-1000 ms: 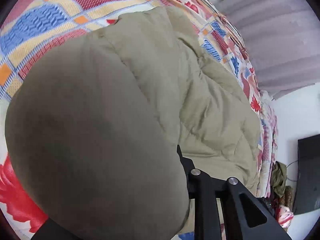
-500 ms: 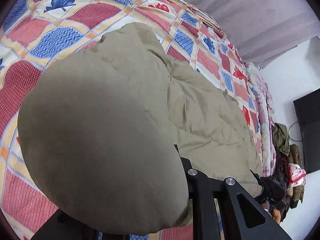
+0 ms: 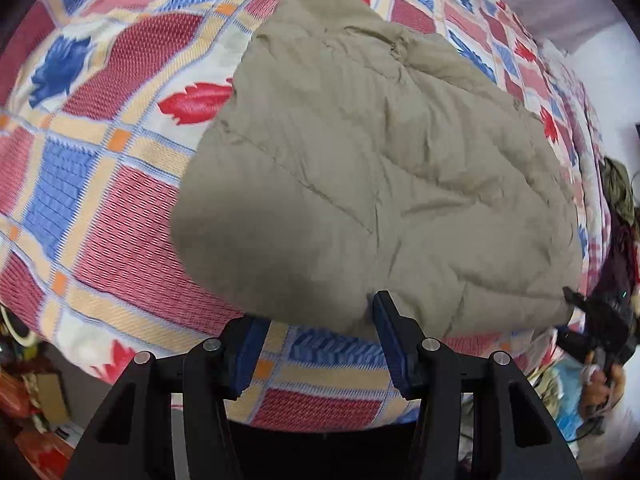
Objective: Fold large clothes
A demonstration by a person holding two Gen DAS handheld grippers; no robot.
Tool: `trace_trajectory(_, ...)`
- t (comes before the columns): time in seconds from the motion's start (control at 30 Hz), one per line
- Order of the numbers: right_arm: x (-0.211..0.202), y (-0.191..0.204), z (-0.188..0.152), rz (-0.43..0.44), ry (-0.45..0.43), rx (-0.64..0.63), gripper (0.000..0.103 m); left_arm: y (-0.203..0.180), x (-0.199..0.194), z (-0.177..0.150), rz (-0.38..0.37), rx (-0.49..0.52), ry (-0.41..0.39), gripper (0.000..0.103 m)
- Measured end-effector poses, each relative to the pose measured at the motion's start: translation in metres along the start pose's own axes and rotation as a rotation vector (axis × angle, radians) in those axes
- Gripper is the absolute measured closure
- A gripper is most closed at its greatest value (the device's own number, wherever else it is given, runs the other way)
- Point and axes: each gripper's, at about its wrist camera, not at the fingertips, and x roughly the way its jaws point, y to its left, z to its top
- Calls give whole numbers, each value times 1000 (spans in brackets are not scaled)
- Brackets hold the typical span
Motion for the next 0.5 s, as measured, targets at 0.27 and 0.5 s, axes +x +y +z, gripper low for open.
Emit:
trace_trajectory(0.27, -46, 61, -23, 37, 131, -306, 71, -40, -65, 38, -69, 180, -169, 49)
trace_trajectory(0.5, 10, 152, 4, -42, 16, -518, 79, -134, 9, 124, -228, 283, -233, 49)
